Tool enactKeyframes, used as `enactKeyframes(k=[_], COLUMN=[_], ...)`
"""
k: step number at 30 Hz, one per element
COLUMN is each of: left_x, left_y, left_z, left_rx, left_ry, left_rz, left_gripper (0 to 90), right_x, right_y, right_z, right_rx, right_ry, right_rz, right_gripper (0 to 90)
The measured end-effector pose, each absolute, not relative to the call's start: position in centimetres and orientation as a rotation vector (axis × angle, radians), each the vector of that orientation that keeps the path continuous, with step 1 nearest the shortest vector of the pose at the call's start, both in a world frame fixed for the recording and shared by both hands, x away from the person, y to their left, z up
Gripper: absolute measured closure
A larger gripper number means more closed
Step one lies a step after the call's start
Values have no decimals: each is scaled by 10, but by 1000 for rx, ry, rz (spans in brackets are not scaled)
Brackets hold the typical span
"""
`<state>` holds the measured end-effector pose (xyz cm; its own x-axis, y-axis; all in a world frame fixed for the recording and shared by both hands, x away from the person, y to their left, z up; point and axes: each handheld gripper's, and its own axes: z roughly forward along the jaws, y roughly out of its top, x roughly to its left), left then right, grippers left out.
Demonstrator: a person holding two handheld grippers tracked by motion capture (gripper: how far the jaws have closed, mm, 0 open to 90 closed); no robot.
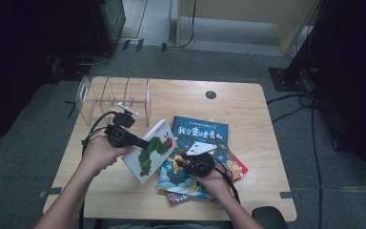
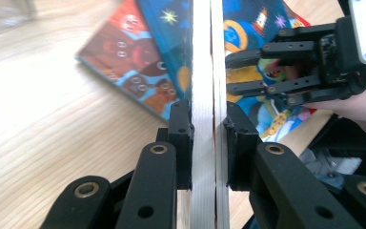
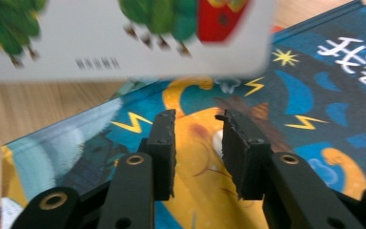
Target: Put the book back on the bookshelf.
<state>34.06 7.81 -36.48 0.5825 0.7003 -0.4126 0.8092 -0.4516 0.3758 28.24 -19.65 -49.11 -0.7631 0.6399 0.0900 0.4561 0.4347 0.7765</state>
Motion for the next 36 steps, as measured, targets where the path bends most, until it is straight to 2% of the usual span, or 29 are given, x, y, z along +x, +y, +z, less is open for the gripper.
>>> enactKeyframes(k=[1,8,24,36], left_x=[340,340,361,386], left_y=[86,107,133,122], left_z=[-361,-357,-364,-353], left_rx=[2267,2253,2172,2136], left_ry=[1215,1288,1526,1636], left_rz=[-238,-183,-90,-26], left_gripper=[775,775,776,776], right_x=[283,284,285,285], right_y=[-198,-198,-199,-199], right_z=[-492,-492,-493,-493], right_rx=[952,965,982,986], right_ry=[2459,2452,2449,2446], right_rz=[1228,1195,1196,1194], right_gripper=[601,526,516,516])
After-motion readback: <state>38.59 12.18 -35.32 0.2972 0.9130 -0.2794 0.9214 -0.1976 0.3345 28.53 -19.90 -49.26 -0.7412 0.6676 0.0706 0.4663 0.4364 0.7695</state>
